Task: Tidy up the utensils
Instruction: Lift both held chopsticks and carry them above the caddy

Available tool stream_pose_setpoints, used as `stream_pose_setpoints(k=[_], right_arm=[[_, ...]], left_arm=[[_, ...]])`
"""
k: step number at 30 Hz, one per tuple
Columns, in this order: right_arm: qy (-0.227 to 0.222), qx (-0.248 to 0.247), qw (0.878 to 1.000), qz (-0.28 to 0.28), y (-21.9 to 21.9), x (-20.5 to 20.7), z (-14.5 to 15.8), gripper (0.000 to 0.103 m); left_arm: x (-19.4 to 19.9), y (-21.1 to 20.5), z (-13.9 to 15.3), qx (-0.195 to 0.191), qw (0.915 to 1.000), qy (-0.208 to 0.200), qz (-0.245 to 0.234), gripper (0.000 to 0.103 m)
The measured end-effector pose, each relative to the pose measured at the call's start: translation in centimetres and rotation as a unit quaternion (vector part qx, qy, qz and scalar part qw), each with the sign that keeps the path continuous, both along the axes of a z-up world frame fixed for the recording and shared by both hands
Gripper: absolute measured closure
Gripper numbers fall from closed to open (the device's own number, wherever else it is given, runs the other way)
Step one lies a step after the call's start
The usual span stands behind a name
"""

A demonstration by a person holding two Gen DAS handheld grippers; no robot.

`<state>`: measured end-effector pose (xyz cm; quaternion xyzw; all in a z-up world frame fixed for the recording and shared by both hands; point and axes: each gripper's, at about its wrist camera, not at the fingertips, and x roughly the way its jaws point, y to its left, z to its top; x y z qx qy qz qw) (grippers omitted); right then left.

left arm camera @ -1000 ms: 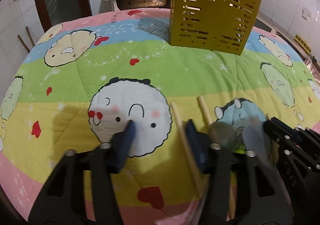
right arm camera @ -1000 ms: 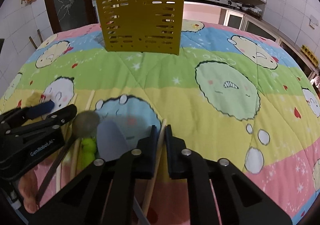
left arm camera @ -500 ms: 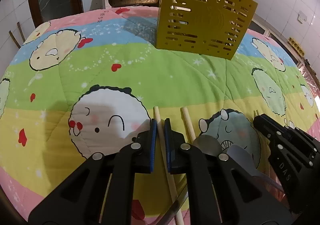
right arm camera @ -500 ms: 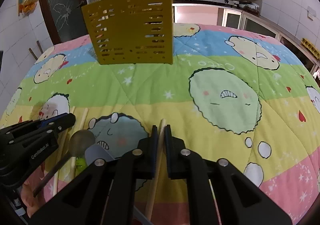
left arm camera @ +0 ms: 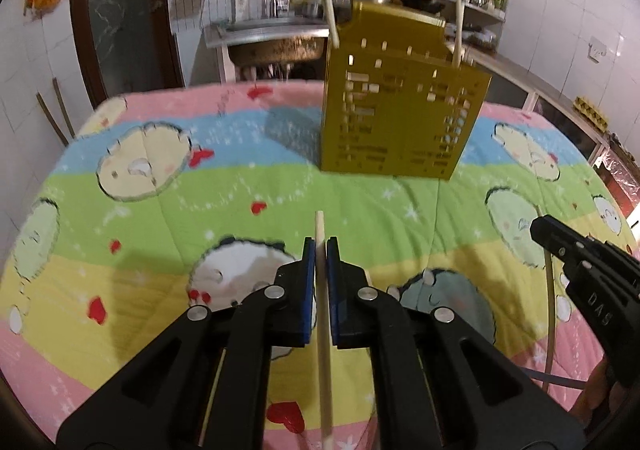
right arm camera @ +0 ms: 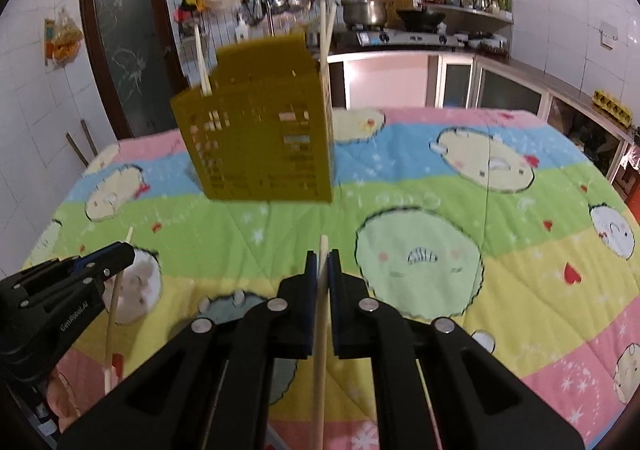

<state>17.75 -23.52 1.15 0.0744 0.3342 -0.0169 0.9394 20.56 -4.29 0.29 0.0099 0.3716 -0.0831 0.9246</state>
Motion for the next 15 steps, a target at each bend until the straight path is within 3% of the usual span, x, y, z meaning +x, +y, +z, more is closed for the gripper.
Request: stream_pose_setpoints(k=[9,15], right_arm=[[-0.062,0.0,0.998,-0.006,-1.0,-1.2,3.8,0.097],[-0.1,0.005,0.995,-0.017,-1.8,-1.8,5.4,0.097]], left_arm=[[-1.6,-0.1,4.8,-0.012,0.9968,-0.079,0.0,0.099],[-3.0,-0.6,6.5,-0.008,0.9922,-0.124,-0.006,0.099]])
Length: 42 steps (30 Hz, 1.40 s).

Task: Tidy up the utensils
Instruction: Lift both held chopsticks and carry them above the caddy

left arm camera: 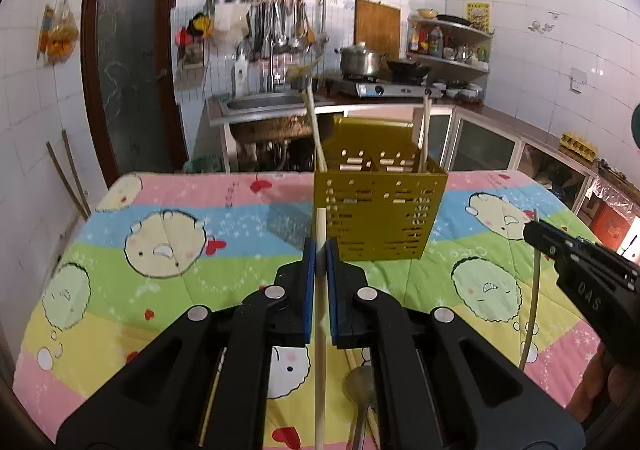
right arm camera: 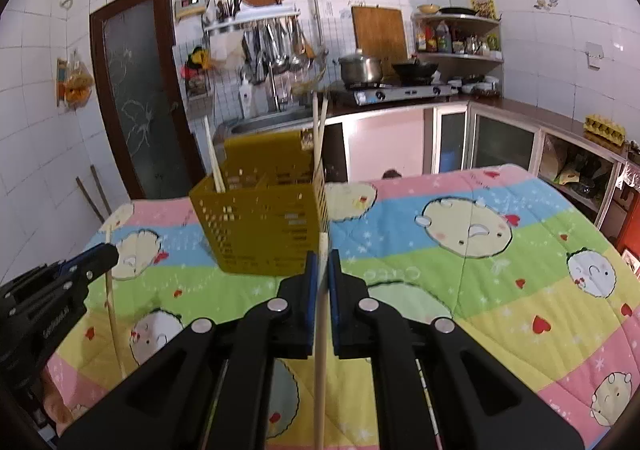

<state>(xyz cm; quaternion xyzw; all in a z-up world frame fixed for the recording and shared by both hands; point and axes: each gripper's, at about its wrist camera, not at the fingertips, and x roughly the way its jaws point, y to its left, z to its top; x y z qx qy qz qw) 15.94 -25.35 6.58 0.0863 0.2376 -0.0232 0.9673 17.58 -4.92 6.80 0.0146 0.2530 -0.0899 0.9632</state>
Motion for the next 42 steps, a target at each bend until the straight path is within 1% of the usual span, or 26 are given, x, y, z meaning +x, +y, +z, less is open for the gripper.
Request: stream_pose_setpoints(k=[6,12,17,21,32,37,42], right_arm=[[-0.03,-0.009,0.999,-0.007,-0.1,-0.5,1.0,0.097],[-0.058,-0.02,0.998,-0.006,0.4,-0.9,1.8,0.097],[-0.074,-0.03,0.997,-0.002,0.8,-0.7,2.5,0.097],[-0.079,-0.033,0.996,0.003,1.2,-0.2,2.7,0.097],[-0.094,-0.036,0.995,0.004,1.2,1.5,3.5,0.097],[-0.106,-0.033,0.994,0.003,1.2,2.5,4.8,0.097],[-0.129,-0.036,0.991,0.005,1.5,3.3,7.3,0.097]], left_arm=[[-0.3,-0.3,0.2,0.002,0.9999,-0.014,-0.002,0.099],[-0.4,0.2,1.1,-0.015,0.9994,-0.031,-0.001,0.099],[-0.5,0.4,2.4,-0.023,0.9982,-0.056,-0.006,0.099],[-0.4,0.4,3.0,-0.025,0.9971,-0.072,-0.009,0.099],[0.5,0.5,4.6,-0.031,0.9951,-0.093,-0.014,0.099],[1.3,0.5,6.2,-0.034,0.9936,-0.107,-0.013,0.099],[2.1,0.3,8.8,-0.04,0.9907,-0.13,-0.013,0.099]])
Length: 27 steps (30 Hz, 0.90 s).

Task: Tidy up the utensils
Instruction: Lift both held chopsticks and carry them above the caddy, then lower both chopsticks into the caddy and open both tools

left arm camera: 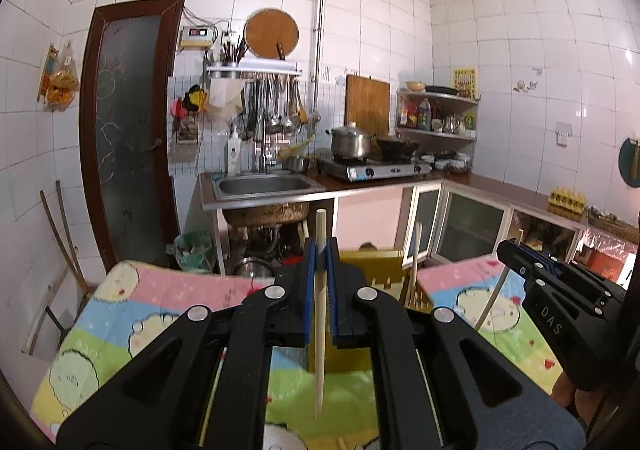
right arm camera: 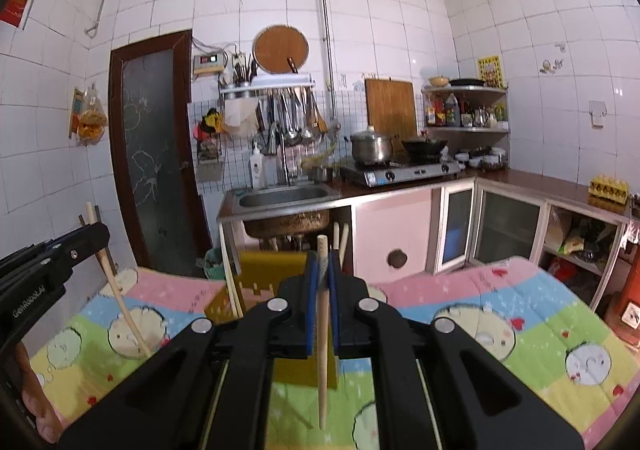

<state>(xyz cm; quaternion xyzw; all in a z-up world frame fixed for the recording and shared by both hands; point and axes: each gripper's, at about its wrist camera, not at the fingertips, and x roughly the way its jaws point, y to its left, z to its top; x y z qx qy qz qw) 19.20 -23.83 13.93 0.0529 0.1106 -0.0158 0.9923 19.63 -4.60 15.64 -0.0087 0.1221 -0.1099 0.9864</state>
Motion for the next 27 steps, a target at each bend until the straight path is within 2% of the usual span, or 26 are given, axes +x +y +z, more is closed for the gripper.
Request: stream_pose_setpoints(k=[9,12,16,21,27], right_arm=[[-0.055,-0.002,0.998,-0.003,-0.1,2.0,6.2,0.097],[-0.07,-0.003,0.998,-0.006,-0.2,3.4,8.3,0.097],[-0.076,-0.013,0.997,-0.01,-0.1,5.6,9.4,0.097],[-0.064,-0.013,0.998,-0.011,-0.4,8.9,7.8,0.097],[-0.014,0.002,1.0,0.0,-1.3,12.0,3.4,0.097]], left_arm=[[2.4,-1.2,6.0,-0.016,0.9983,-0.055,0.003,0.099],[4.2,-1.9,7.4,-0.023,0.9977,-0.064,0.004,0.099],[6.5,-2.6,8.2,-0.027,0.997,-0.072,0.007,0.099],[9.7,-3.6,6.8,-0.015,0.9977,-0.065,0.012,0.099],[13.1,-4.0,1.7,-0.004,0.9998,-0.016,0.011,0.099]])
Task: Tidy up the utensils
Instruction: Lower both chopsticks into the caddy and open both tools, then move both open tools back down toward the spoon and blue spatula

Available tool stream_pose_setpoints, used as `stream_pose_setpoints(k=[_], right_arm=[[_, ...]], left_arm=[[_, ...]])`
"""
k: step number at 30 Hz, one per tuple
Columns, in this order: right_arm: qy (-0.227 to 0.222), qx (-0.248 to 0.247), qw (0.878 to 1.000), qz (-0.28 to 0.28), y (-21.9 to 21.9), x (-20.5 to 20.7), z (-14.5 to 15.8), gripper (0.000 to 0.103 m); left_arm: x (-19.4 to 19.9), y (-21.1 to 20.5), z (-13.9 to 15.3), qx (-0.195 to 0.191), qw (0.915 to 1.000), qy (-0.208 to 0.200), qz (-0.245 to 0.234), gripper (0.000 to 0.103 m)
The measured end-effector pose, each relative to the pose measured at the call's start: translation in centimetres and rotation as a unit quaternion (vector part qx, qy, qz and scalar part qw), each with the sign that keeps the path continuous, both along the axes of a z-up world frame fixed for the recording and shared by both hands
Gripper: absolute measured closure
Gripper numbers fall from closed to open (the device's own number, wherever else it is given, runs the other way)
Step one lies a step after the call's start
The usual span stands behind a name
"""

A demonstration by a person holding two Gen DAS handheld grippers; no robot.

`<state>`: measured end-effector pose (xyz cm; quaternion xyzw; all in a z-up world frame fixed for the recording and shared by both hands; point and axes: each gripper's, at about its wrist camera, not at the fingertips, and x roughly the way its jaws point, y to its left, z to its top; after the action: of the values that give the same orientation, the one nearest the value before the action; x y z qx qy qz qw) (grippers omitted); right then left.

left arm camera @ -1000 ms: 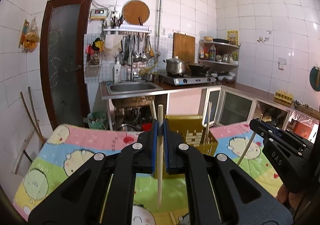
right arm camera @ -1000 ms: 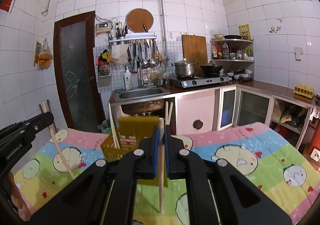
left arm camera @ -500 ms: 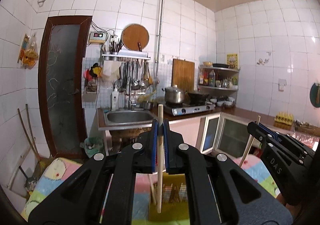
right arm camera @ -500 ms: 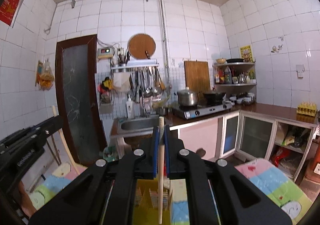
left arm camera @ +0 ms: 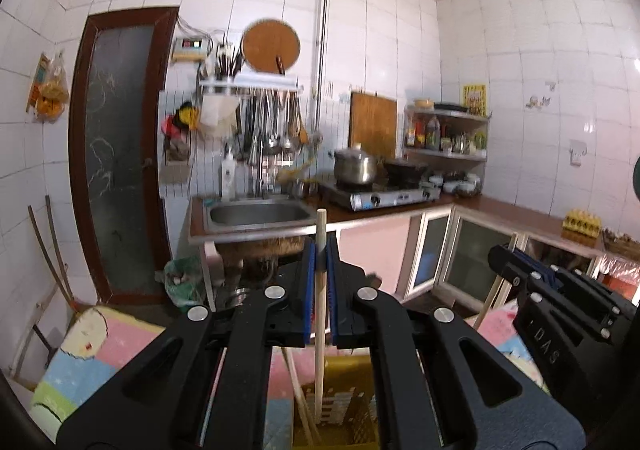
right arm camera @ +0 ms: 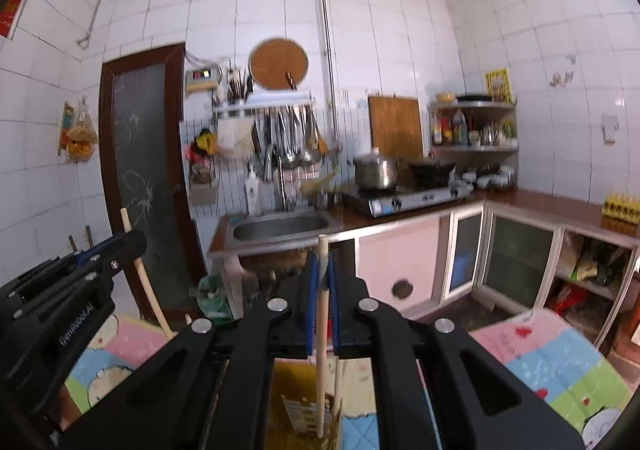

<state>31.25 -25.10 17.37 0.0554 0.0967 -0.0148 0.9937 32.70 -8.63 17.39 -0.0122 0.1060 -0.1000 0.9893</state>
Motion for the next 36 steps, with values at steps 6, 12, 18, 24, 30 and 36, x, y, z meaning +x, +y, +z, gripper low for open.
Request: stream_pose_setpoints(k=[6,12,18,24,30,36], right_arm=[[0.052,-0.001,0.999,0.016,-0.3,1.8,-4.4,0.097],[0.095,-0.001,0.995,0.02,-0.5,2.9,-7.3,0.096],[0.112,-0.013,0.994,0.003,-1.0,1.8,-6.6,0.065],[0.099,-0.006,0.995,-0.015,-2.1,-2.1,-4.7,0.043],[0.103,-0.016,0.994,-0.022,-2.2,-6.4,-4.5,0.033],[0.128,-0.019,0.991,-0.015,-2.1,-10.2,-6.4,0.032]], left_arm=[[1.6,0.9,-3.7,0.007,0.999,0.043,0.001,0.098],[3.0,1.7,-6.4,0.025,0.9958,0.087,0.014,0.098],[1.4,3.1,-5.4,0.024,0.9945,0.101,0.019,0.05],[-2.8,4.3,-3.7,0.039,0.9958,0.079,0.026,0.016],[-6.9,6.4,-3.6,0.019,0.9951,0.093,0.028,0.005],[-9.7,7.2,-6.4,0.029,0.9911,0.128,0.024,0.005]])
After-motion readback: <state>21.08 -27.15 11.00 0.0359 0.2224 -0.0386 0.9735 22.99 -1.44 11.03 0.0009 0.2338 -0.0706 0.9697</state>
